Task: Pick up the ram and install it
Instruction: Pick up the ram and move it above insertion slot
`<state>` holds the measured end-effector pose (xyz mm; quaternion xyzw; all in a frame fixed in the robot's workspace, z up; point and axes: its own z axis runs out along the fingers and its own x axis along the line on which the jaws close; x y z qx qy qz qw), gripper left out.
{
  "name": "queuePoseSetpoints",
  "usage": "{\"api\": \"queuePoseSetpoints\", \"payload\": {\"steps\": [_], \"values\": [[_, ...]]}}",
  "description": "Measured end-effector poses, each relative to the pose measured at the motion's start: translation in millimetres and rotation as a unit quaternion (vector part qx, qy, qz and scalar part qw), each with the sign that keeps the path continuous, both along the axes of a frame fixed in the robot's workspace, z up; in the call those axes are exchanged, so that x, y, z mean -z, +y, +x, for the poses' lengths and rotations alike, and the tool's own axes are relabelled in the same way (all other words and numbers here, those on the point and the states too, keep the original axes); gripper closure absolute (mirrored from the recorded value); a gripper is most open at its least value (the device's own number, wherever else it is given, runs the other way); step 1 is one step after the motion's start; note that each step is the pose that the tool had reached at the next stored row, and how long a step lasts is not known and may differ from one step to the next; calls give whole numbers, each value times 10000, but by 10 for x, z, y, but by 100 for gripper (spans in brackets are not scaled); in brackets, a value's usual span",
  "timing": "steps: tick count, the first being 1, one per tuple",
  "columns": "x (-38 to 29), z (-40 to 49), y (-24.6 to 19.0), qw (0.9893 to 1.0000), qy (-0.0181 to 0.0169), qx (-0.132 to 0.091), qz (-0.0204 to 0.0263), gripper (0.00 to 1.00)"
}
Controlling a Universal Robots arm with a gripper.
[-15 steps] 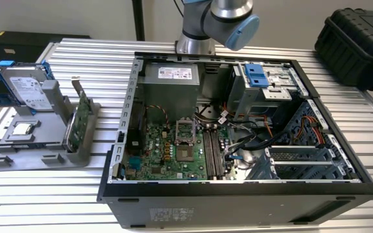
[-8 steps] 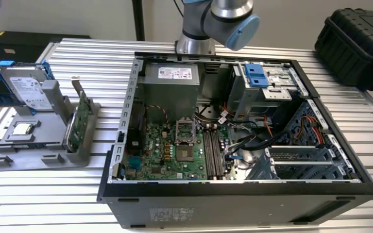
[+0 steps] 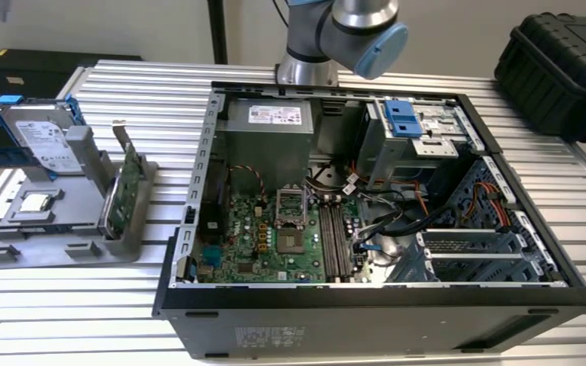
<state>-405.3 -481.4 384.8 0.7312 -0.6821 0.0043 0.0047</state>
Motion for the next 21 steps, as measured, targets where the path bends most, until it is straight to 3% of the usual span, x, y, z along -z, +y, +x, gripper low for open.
{"api": "queuePoseSetpoints", "payload": {"steps": [21], "values": [[0,211,0,10000,0,0,0,100]]}}
